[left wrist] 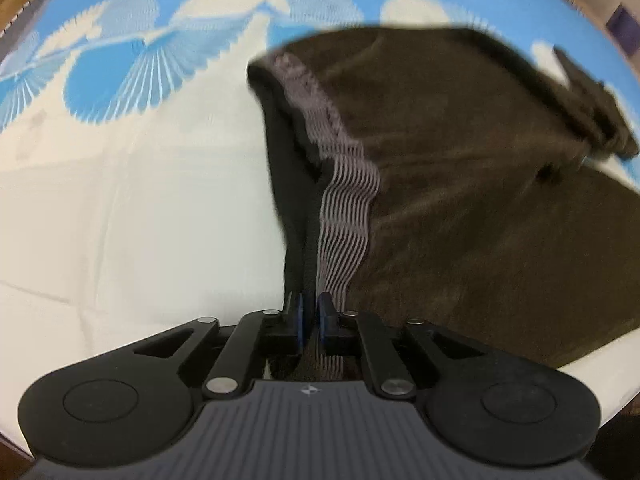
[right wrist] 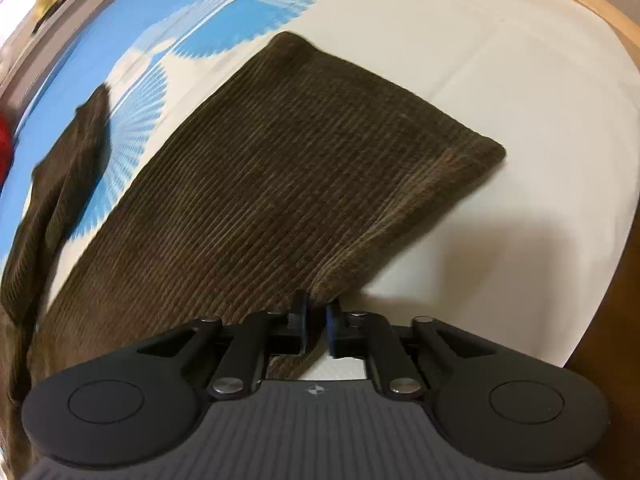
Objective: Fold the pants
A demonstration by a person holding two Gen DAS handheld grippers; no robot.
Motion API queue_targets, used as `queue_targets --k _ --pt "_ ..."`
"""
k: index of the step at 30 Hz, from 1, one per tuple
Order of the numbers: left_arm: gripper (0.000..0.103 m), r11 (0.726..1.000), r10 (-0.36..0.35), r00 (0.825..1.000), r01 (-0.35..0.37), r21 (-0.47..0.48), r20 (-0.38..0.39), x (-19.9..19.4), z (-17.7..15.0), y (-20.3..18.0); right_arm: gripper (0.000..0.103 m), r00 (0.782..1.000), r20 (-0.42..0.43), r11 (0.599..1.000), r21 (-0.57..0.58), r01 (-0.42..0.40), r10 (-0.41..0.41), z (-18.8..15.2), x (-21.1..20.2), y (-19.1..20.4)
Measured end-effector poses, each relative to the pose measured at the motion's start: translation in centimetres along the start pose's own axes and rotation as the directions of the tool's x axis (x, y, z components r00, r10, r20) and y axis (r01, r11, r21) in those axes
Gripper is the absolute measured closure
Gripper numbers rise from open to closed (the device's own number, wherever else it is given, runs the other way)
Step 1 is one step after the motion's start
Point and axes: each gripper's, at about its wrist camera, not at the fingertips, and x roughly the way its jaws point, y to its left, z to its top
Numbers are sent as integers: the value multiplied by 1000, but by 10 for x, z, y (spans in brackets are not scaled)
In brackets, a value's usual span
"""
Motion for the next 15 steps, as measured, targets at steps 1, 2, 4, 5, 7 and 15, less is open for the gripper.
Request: queue_targets --k 1,2,4,5,7,15 --pt "86 1000 5 1000 -5 -10 -6 3 0 2 79 1000 -4 1000 21 6 -6 5 2 -7" --pt "70 999 -5 1000 4 -38 -12 5 1 6 75 1000 -10 998 58 18 -17 8 5 -10" --pt "50 997 -28 999 27 -79 -15 10 4 10 64 999 -18 993 109 45 -44 3 3 -13" --pt "45 997 -30 999 29 -77 -15 14 5 10 63 998 -27 991 120 57 -54 5 7 -13" --pt "44 998 -32 999 30 -61 -31 23 7 7 63 997 -17 991 112 73 -72 4 11 -10" --pt "89 1000 4 1000 -4 12 -27 28 12 -15 96 991 115 989 141 48 -64 11 -12 5"
